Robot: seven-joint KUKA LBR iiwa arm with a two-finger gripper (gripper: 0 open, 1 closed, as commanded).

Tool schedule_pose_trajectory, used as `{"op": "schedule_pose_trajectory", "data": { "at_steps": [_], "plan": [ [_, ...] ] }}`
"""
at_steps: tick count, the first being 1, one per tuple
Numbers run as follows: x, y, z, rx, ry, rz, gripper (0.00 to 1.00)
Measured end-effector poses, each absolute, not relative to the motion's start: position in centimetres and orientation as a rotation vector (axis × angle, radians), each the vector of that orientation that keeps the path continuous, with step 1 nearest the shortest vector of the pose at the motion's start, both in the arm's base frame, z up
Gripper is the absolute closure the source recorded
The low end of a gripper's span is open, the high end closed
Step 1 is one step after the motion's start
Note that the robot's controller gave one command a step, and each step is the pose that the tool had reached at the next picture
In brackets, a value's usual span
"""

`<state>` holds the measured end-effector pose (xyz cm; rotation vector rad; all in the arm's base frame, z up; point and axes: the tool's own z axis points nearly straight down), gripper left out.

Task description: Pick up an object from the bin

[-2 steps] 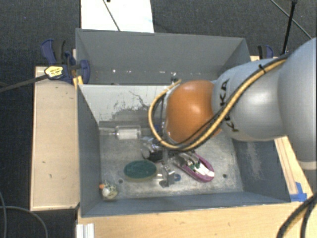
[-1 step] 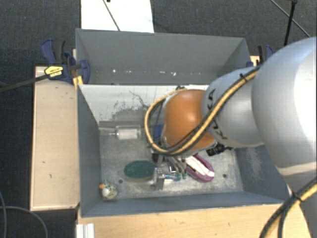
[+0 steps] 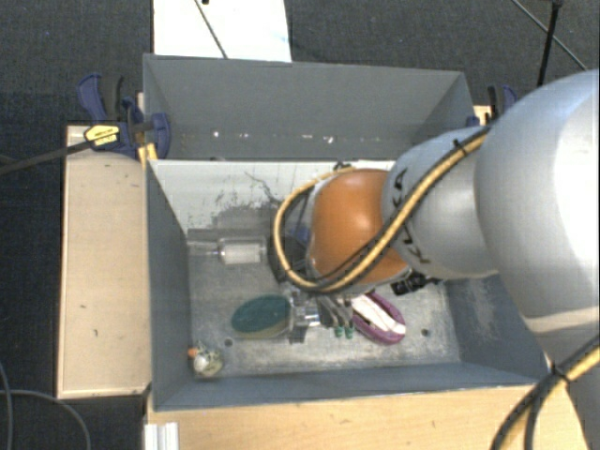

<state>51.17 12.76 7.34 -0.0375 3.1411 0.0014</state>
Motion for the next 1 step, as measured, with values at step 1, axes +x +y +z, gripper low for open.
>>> {"op": "schedule_pose_trajectory", "data": {
  "at_steps": [1],
  "plan": [
    [48.09, 12.59, 26.32, -0.119, 3.130, 0.003, 1.00]
  ]
}}
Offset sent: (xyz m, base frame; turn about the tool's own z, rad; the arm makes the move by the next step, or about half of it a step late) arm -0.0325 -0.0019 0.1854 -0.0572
